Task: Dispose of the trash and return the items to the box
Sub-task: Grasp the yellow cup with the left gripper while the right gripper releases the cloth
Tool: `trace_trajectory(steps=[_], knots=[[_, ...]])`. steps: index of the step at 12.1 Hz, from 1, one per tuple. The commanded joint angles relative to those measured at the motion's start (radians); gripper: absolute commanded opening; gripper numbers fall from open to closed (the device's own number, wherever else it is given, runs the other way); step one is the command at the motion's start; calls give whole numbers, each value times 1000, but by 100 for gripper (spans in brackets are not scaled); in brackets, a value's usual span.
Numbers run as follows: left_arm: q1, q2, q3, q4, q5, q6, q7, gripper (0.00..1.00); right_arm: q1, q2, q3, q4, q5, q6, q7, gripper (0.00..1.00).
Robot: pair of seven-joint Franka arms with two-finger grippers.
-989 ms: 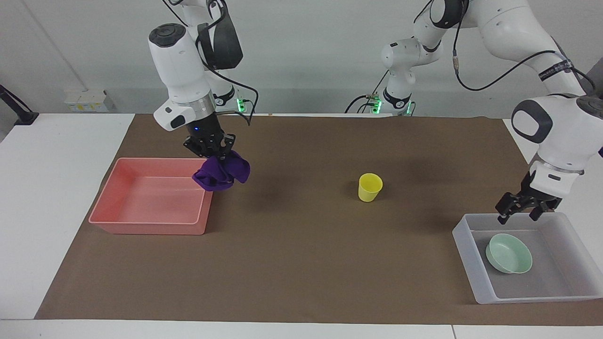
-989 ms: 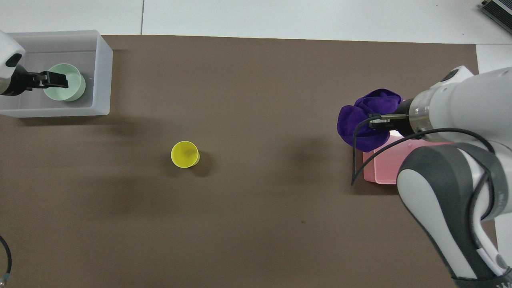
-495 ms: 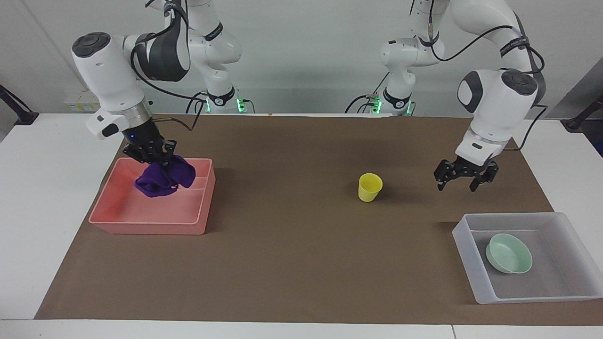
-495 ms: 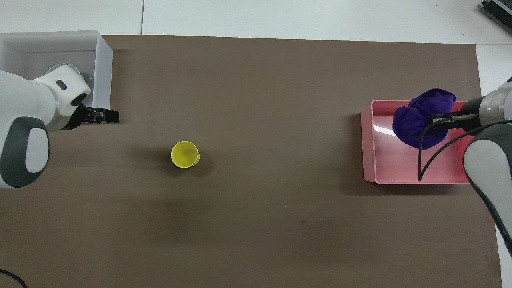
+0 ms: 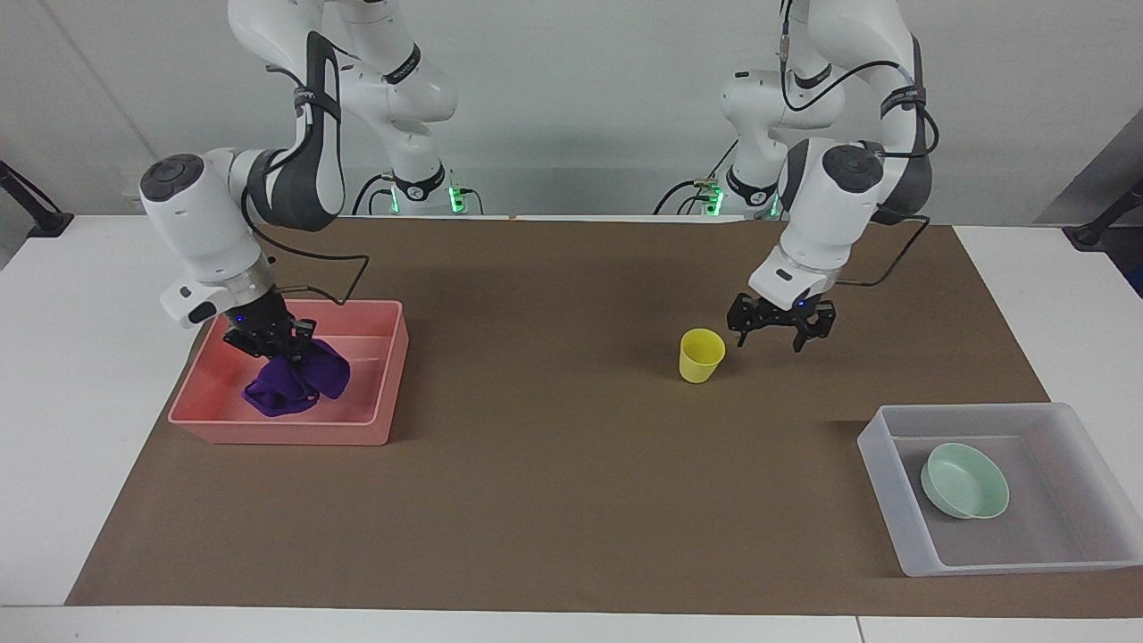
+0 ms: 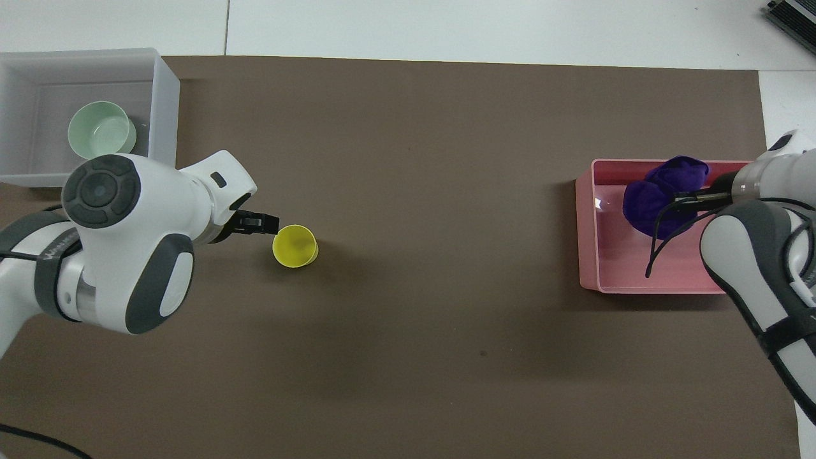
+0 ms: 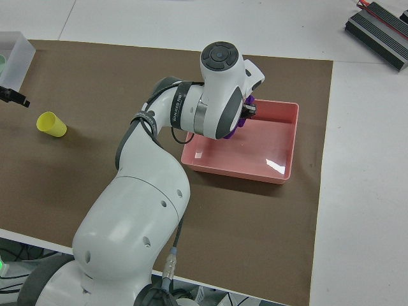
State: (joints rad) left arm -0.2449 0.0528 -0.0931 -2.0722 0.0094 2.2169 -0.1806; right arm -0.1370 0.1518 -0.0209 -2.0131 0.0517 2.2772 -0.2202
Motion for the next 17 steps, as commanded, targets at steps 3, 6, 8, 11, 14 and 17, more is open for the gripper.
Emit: trace_trajectory(steps=[3, 6, 8, 11, 14, 17], knots=[[-76, -45, 18, -205, 12, 240, -82, 90, -24, 29, 13, -108, -1, 139, -19, 0], [-74, -30, 18, -233, 12, 308, -85, 13, -26, 78, 13, -110, -1, 189, -19, 0], [-74, -28, 18, -232, 12, 311, -86, 0, -26, 87, 13, -110, -1, 194, -16, 0], [-73, -27, 20, -203, 12, 294, -92, 0, -26, 89, 13, -110, -1, 194, -18, 0], [-24, -44, 23, -120, 12, 219, -82, 0, -24, 92, 13, -102, -1, 193, -14, 100], [94, 7, 23, 59, 14, 161, -10, 0, -15, 74, 13, -89, -1, 176, -14, 100]])
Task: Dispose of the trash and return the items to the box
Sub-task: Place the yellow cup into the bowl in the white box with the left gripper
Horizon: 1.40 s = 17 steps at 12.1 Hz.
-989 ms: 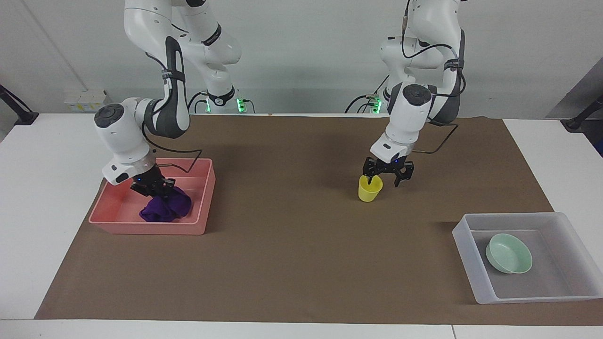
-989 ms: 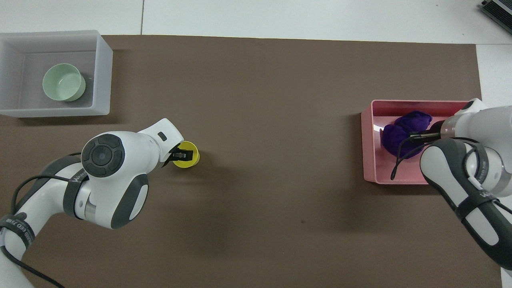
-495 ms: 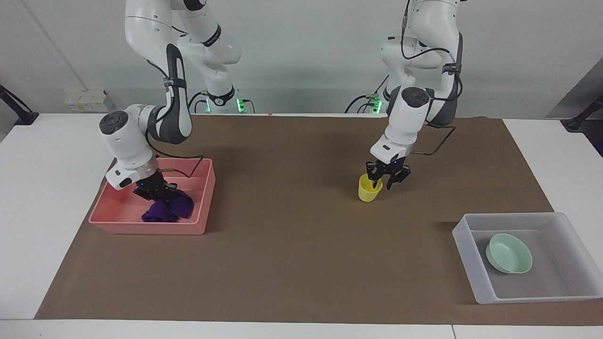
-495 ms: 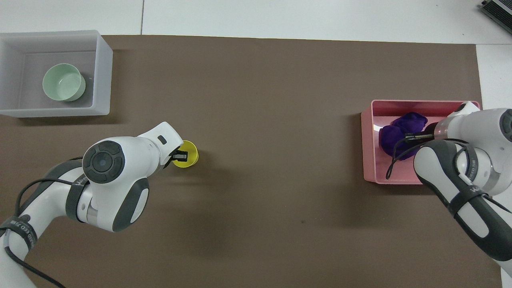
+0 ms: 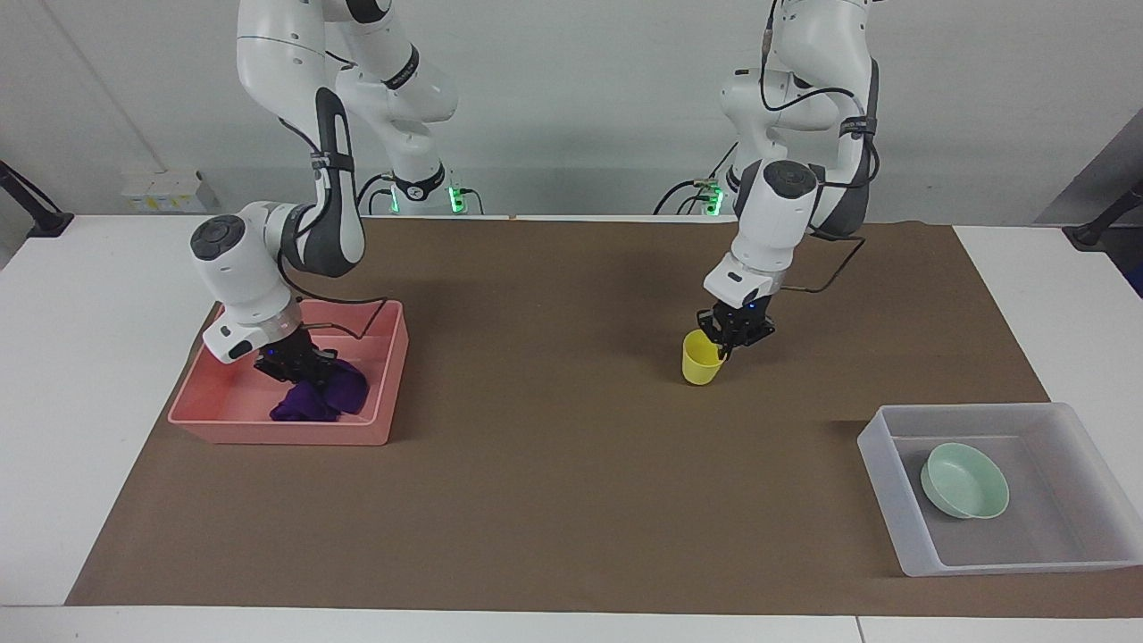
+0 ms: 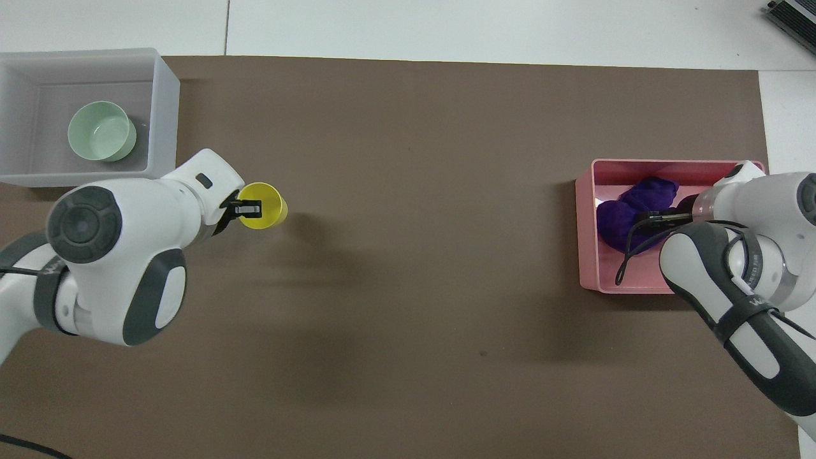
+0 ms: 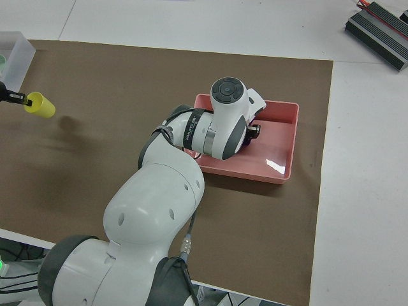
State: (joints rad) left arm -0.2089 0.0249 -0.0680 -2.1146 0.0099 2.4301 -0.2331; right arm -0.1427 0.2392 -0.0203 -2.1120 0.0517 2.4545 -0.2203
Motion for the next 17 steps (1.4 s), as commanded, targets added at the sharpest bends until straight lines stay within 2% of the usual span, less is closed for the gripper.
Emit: trace_trajectory(steps=[1, 5, 9, 11, 13, 15, 17], knots=[[103, 55, -3, 154, 13, -54, 70, 0, -2, -35, 14, 17, -1, -15, -11, 100], [268, 166, -6, 370, 2, -153, 208, 0, 41, -83, 25, 75, -3, -121, 62, 100], [390, 260, -7, 496, -39, -174, 241, 0, 112, -159, 25, 122, -36, -271, 232, 100], [445, 318, -10, 553, -59, -183, 253, 0, 153, -184, 25, 188, -67, -375, 313, 100], [456, 389, -10, 632, -65, -213, 264, 0, 156, -198, 26, 280, -69, -503, 329, 100], [492, 443, -12, 662, -134, -212, 264, 0, 149, -199, 26, 381, -64, -612, 328, 100], [500, 483, -10, 688, -151, -209, 267, 0, 143, -207, 23, 457, -62, -698, 326, 100]])
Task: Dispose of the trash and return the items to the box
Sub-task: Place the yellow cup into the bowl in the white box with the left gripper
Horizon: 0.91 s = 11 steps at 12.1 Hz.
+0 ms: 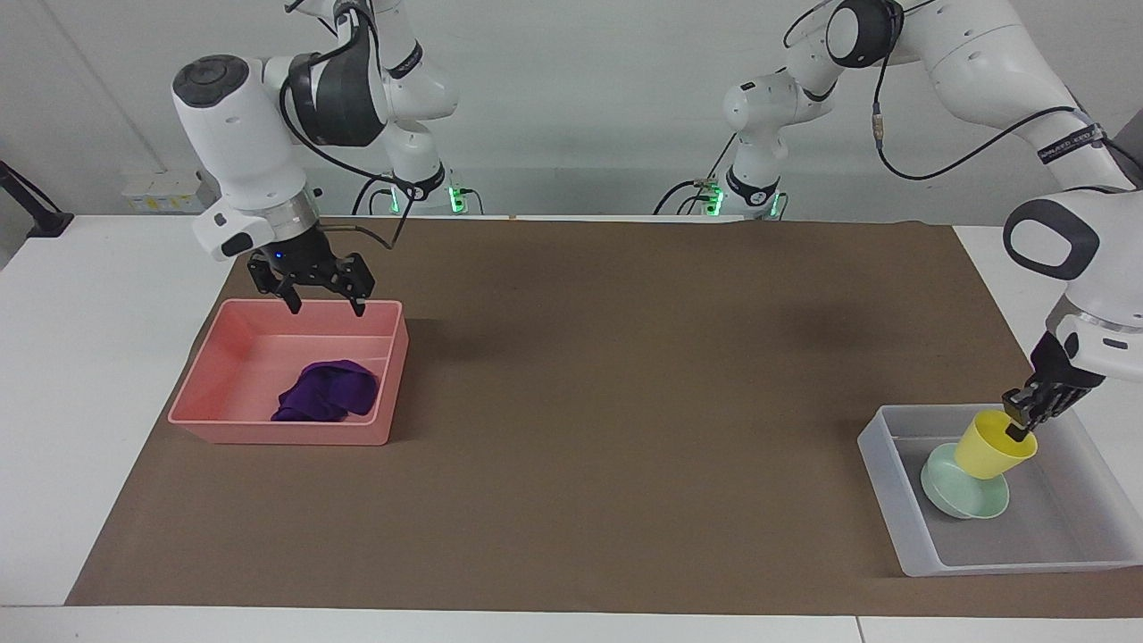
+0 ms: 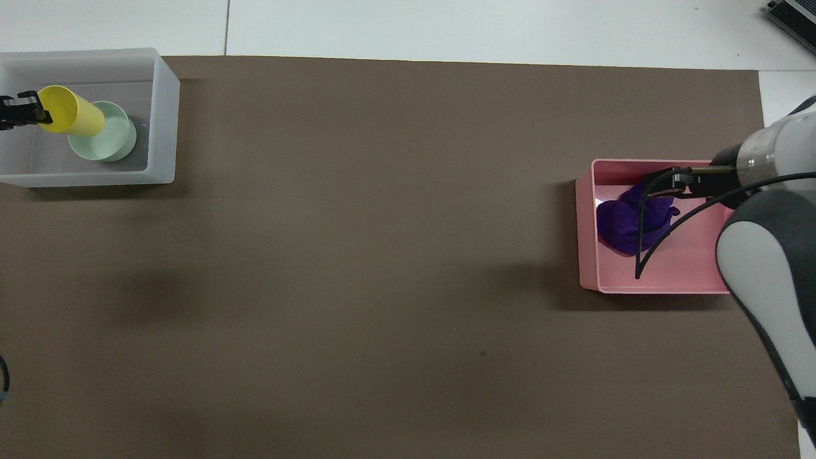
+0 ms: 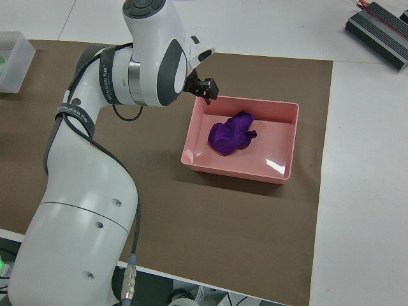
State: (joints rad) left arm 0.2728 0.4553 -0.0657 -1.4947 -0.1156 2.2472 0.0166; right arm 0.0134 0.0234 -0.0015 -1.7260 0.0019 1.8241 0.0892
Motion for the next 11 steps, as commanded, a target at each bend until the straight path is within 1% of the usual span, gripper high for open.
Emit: trace_trajectory(steps=[1, 2, 3, 4, 5, 6, 7, 9, 11], knots=[[20, 69, -11, 68, -25, -15, 19, 0, -13, -12, 0, 87, -11, -97, 17, 100], [22, 86, -11, 65, -25, -2, 19, 0, -16, -38, -6, 88, -11, -117, 15, 100], [20, 86, -9, 56, -24, 8, 19, 0, -24, -61, -8, 89, -11, -147, 15, 100], [11, 83, -9, 38, -27, 20, 19, 0, -30, -77, -9, 91, -10, -179, 14, 100], [9, 79, -9, -2, -27, 44, 19, 0, -35, -83, -11, 109, -7, -218, 12, 100], [9, 79, -9, -19, -27, 64, 17, 0, -55, -82, -8, 174, 1, -294, 12, 100], [8, 82, -8, -25, -25, 75, 17, 0, -61, -76, -6, 205, 3, -334, 14, 100], [14, 83, -6, -58, -24, 127, 13, 0, -69, -98, -6, 146, 4, -316, 15, 100], [17, 82, -5, -73, -24, 143, 9, 0, -67, -123, -6, 99, 3, -296, 11, 100]])
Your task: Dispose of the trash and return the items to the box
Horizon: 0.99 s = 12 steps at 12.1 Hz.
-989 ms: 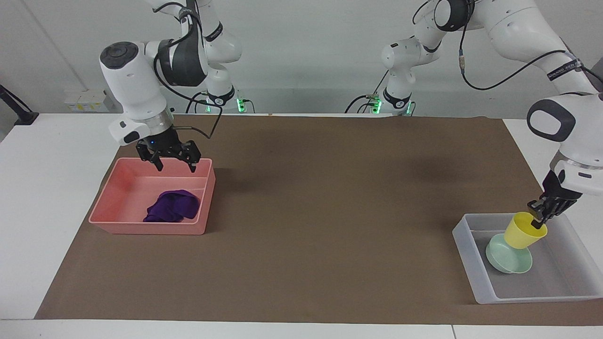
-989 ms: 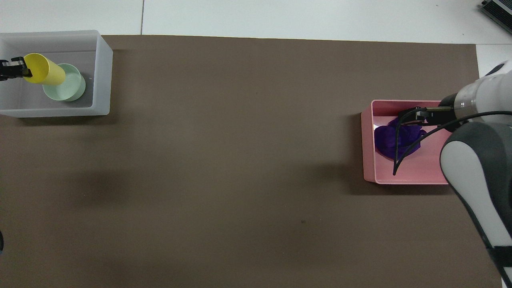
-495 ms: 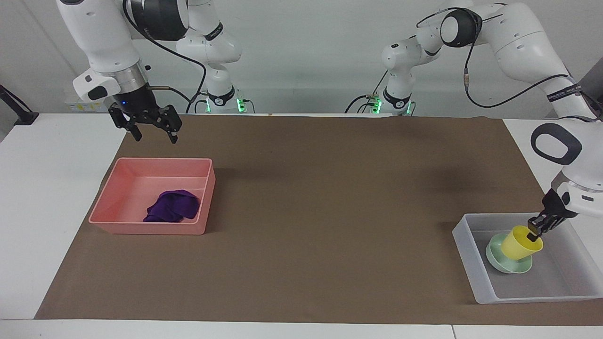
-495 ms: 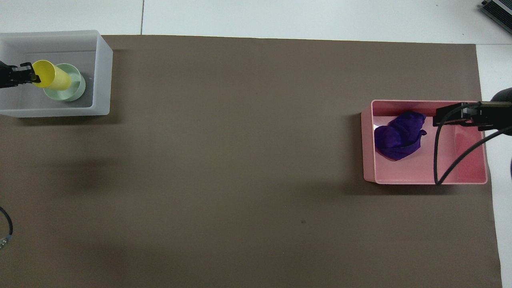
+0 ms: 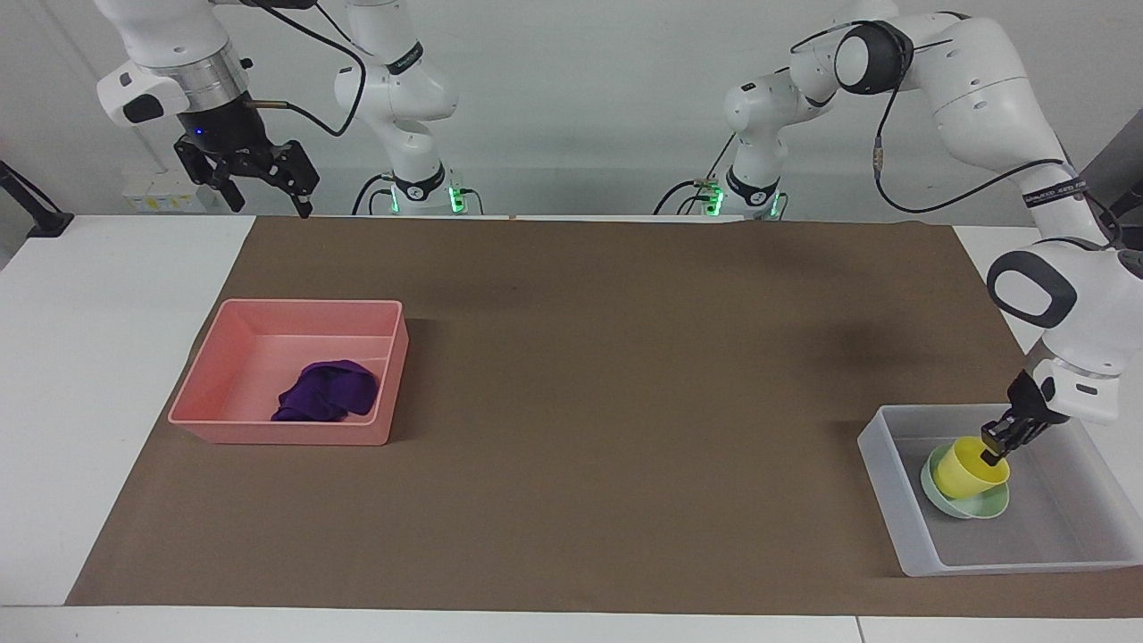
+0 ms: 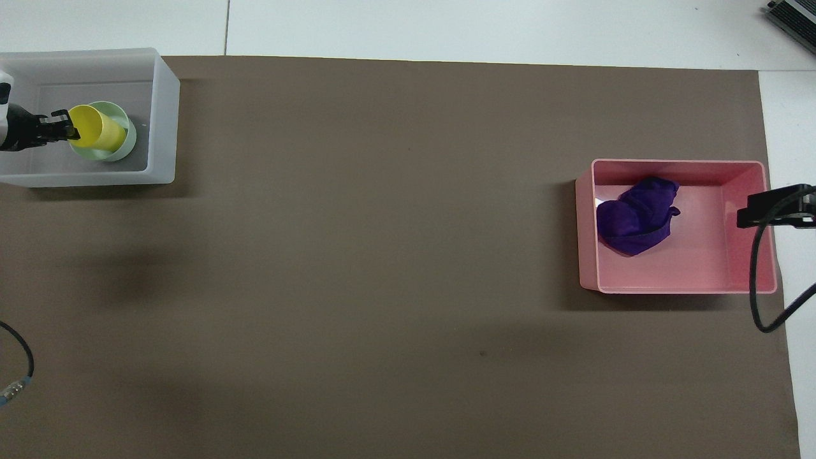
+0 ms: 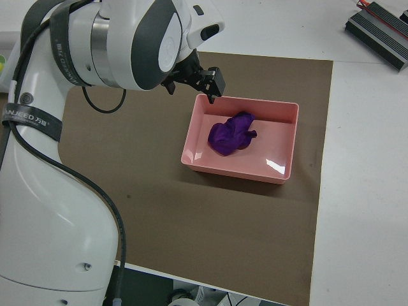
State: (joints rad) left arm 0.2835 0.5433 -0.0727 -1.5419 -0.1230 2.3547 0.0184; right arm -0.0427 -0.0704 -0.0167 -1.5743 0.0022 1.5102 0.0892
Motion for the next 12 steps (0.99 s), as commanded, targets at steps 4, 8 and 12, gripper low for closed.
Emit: trace_trajectory(steps=[4, 8, 12], knots=[[-1, -6, 2, -11, 14, 28, 15, 55, 3, -63, 11, -159, 1, 134, 12, 100], [-39, -54, 1, -26, 117, 18, 58, 100, 0, -65, 15, -173, 1, 136, 3, 100], [-85, -260, -2, -196, 115, -52, 146, 100, -11, -63, 14, -168, 1, 124, 4, 100]])
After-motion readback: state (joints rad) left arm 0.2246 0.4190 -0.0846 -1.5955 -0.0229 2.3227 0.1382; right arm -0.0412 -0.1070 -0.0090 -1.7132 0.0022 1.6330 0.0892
